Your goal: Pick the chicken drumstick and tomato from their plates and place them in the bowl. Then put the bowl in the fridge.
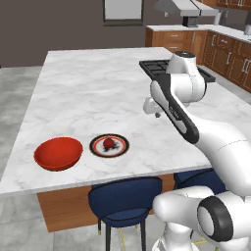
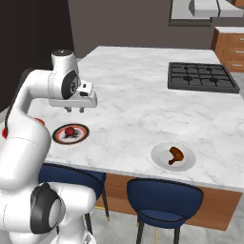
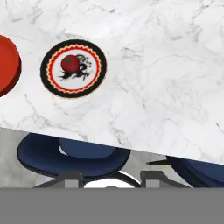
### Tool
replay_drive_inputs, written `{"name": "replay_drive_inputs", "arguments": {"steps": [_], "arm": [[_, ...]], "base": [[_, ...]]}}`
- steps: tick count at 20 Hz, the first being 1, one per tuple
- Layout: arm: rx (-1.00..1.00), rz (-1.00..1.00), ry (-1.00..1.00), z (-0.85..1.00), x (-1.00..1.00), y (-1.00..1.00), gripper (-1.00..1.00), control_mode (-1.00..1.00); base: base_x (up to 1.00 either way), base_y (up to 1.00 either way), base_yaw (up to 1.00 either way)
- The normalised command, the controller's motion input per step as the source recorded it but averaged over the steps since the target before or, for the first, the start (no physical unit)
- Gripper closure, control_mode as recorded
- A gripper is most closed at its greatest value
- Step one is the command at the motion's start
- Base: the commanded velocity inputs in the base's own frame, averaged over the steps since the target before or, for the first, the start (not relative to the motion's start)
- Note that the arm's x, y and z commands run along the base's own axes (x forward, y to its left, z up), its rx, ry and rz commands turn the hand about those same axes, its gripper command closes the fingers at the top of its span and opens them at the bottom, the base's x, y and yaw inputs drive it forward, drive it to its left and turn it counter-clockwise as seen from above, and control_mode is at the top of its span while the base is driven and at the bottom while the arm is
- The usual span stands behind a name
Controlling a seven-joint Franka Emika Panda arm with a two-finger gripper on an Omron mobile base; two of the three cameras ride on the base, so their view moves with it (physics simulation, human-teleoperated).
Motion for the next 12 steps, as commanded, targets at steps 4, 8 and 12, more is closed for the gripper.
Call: {"name": "replay_drive_inputs", "arguments": {"steps": [4, 8, 12], "arm": [[0.00, 0.00, 0.00, -0.05, -0.06, 0.06, -1.00, -1.00], [-0.04, 0.07, 0.00, -0.21, 0.04, 0.37, -1.00, -1.00], [-0.03, 0.15, -0.01, -0.24, 0.20, 0.48, -1.00, -1.00]], "base": [[0.00, 0.00, 0.00], [0.00, 0.00, 0.00], [0.00, 0.00, 0.00]]}}
